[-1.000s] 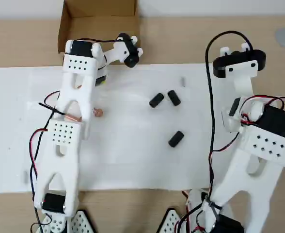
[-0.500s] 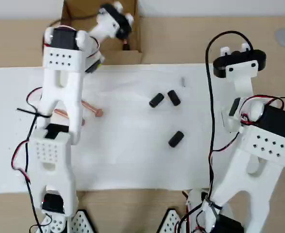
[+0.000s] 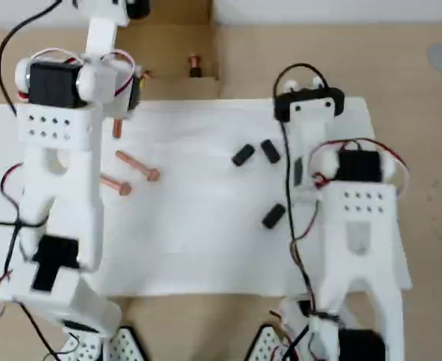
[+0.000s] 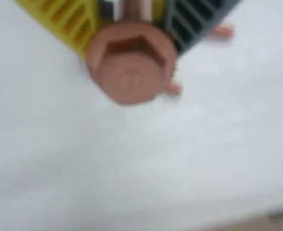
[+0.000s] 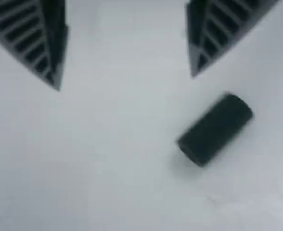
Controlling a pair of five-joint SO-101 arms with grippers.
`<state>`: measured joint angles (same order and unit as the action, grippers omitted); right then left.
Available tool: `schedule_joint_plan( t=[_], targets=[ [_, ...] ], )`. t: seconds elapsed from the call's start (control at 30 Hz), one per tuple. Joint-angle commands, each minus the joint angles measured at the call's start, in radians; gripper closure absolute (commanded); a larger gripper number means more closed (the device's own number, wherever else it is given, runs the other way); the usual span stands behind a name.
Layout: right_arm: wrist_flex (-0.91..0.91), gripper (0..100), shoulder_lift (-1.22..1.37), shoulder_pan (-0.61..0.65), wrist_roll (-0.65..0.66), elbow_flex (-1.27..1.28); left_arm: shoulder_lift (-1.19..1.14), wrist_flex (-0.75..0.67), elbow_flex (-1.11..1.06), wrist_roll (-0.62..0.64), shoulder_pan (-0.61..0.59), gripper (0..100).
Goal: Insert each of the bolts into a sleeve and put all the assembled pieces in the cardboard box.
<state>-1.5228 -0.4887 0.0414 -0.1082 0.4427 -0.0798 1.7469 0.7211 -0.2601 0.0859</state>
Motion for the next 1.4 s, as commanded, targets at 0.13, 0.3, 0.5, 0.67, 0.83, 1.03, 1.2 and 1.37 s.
schedule_joint_plan(
  t=[0.13, 0.3, 0.5, 0.67, 0.83, 1.03, 1.2, 1.37],
  targets=[
    [0.187, 78.3, 0.229, 0.021, -0.391, 0.053, 0.317, 0.003, -0.275, -0.021, -0.006, 99],
    [0.222, 78.5, 0.364, 0.068, -0.428, 0.054, 0.441, -0.068, -0.454, -0.035, -0.011, 99],
    [0.219, 78.5, 0.433, 0.199, -0.442, 0.061, 0.550, -0.183, -0.629, -0.035, -0.005, 99],
    [0.222, 78.6, 0.463, 0.225, -0.448, 0.059, 0.604, -0.222, -0.689, -0.074, -0.003, 99],
    [0.224, 78.6, 0.507, 0.199, -0.448, 0.054, 0.613, -0.218, -0.700, -0.087, -0.003, 99],
    [0.226, 78.6, 0.578, 0.183, -0.448, 0.053, 0.613, -0.222, -0.700, -0.091, -0.003, 99],
    [0.218, 78.6, 0.621, 0.183, -0.443, 0.031, 0.613, -0.222, -0.700, -0.091, -0.003, 99],
    [0.219, 83.6, 0.625, 0.183, -0.440, 0.025, 0.613, -0.216, -0.700, -0.114, -0.003, 99]
  ],
)
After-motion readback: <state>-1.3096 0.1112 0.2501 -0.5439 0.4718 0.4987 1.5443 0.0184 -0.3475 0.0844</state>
